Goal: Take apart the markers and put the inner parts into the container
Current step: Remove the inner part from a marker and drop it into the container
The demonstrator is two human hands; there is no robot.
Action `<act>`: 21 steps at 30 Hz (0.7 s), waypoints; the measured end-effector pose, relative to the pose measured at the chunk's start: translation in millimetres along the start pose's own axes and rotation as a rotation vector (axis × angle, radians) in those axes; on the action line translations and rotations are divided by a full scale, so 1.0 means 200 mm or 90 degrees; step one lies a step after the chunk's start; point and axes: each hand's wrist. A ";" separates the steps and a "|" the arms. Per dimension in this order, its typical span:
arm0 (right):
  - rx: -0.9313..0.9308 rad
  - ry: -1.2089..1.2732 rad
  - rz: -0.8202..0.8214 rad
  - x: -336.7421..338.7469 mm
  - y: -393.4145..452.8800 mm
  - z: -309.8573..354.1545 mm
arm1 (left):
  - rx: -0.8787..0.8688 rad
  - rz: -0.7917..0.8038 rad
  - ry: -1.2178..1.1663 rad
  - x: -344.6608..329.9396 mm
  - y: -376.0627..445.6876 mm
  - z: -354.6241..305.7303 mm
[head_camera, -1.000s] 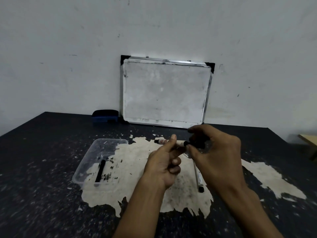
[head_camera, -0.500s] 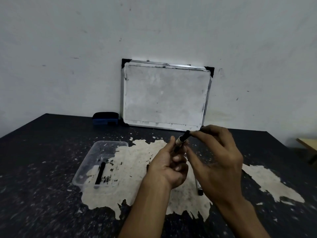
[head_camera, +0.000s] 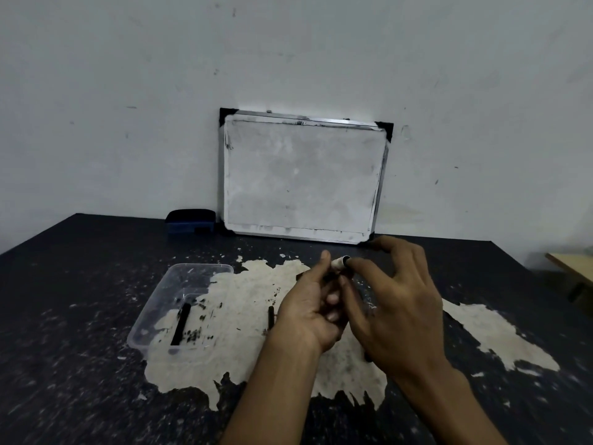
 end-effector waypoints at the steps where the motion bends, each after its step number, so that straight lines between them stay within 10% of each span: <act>1: 0.009 -0.013 0.002 0.00 0.00 0.00 | -0.003 -0.004 0.008 0.00 0.00 0.01; 7: -0.061 0.119 0.020 0.01 -0.01 -0.11 | 0.001 -0.019 0.023 0.02 0.03 0.02; 14: -0.499 0.162 0.237 -0.08 -0.17 -0.49 | 0.025 -0.028 -0.042 0.10 0.06 -0.02; 21: -0.498 -0.005 0.242 -0.22 -0.27 -0.51 | 0.030 -0.029 -0.040 0.14 0.08 0.01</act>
Point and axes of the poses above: each hand's wrist, its own y-axis towards the middle knuckle, its own x-axis out of the back of the hand, z = x × y, and after that the axes turned 9 degrees about -x, right-handed
